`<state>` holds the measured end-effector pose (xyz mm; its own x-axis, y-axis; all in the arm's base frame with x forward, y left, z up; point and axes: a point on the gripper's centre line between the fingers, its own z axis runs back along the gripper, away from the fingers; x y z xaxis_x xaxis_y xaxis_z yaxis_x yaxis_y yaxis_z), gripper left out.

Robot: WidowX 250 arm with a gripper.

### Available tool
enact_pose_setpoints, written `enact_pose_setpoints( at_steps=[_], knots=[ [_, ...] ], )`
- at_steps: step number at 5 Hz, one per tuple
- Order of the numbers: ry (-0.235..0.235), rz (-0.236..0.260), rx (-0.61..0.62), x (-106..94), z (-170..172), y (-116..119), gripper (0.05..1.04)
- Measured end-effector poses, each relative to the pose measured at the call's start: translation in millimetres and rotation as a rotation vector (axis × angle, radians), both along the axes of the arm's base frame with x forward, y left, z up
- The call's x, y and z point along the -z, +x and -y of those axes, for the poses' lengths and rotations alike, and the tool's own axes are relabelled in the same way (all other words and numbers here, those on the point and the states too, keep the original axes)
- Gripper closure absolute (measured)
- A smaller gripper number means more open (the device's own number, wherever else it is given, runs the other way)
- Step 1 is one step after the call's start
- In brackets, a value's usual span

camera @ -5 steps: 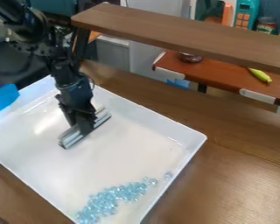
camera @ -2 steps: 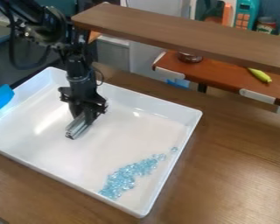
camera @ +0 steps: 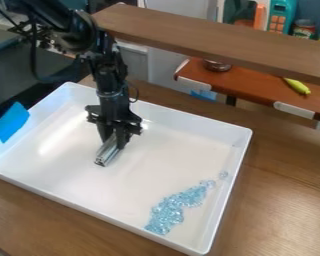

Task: Sweep into pile

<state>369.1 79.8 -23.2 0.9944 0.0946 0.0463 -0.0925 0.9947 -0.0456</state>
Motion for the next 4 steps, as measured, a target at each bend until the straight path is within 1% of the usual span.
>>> enact_pose_setpoints(
  at_steps=[1,3,4],
  knots=[
    [0.006,0.005,0.018,1.2,1,0,0.712],
    [0.062,0.027,0.187,2.6,4,4,0.712],
    [0.071,0.041,0.251,1.7,12,2,0.712]
  ],
)
